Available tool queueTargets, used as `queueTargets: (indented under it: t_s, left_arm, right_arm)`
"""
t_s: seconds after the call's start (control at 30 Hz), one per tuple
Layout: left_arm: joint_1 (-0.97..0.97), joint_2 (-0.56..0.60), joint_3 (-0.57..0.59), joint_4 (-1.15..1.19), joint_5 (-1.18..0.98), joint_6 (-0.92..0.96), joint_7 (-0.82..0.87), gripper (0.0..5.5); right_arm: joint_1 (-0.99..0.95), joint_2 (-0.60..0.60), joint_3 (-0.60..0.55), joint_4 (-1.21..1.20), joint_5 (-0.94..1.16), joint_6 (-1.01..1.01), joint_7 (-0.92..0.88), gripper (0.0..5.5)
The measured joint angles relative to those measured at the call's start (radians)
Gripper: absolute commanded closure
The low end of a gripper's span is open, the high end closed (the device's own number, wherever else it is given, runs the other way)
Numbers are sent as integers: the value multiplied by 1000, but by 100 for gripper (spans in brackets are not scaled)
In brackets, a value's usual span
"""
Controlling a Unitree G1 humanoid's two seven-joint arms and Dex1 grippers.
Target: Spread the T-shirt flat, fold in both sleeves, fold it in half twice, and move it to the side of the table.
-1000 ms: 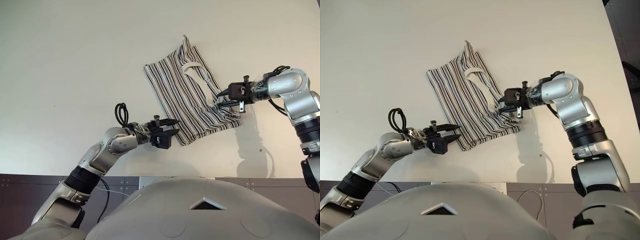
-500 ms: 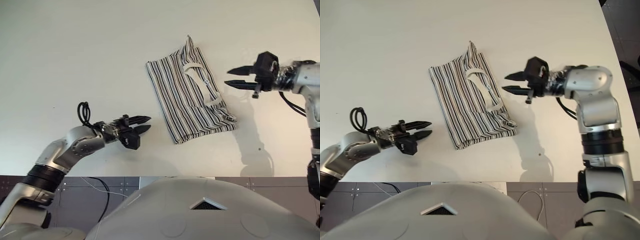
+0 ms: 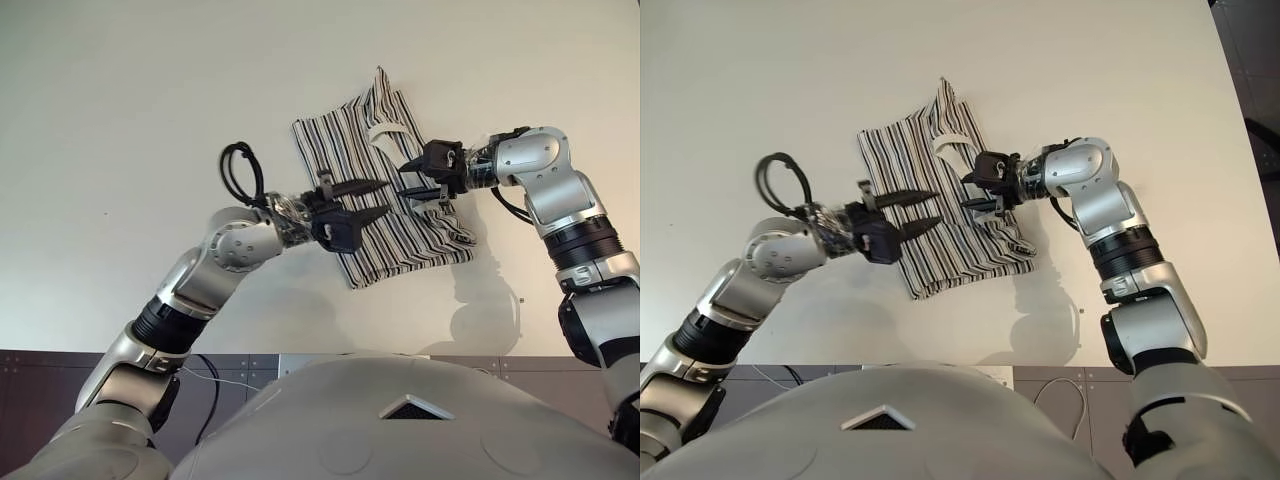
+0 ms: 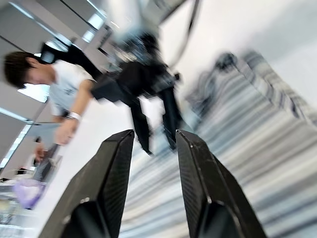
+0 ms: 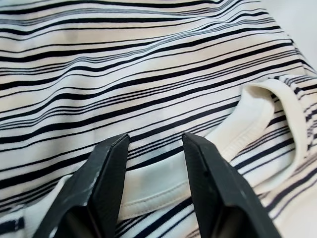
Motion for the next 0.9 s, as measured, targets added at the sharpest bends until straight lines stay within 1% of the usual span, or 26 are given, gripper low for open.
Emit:
queueTargets:
  t_s: [0.1, 0.23, 0.43, 0.57, 0.67, 0.77, 0.83, 0.9]
  left_arm:
    - [40, 17, -56, 113, 108, -113, 51, 392]
    - [43, 18, -72, 192, 183, -231, 152, 392]
    - [42, 35, -72, 232, 194, -313, 222, 392]
    - [51, 103, -50, 241, 193, -342, 255, 392]
    - [56, 149, -26, 257, 193, -360, 273, 392]
    - [69, 169, -1, 274, 183, -365, 292, 392]
    - [92, 172, 24, 283, 147, -365, 292, 392]
    - [119, 181, 48, 286, 119, -364, 292, 392]
  right_arm:
    - [-27, -7, 20, 35, -60, -98, -5, 354]
    - [-64, -45, 42, 101, -155, -235, -40, 354]
    - [-73, -125, 41, 140, -172, -337, -18, 354]
    - [-76, -189, 38, 191, -194, -414, -47, 354]
    - [-75, -214, -6, 229, -171, -377, -40, 354]
    - [-70, -220, -100, 206, -59, -287, -13, 354]
    - [-40, -233, -172, 81, 47, -195, 17, 354]
    - [22, -237, -210, -126, 177, -70, 65, 354]
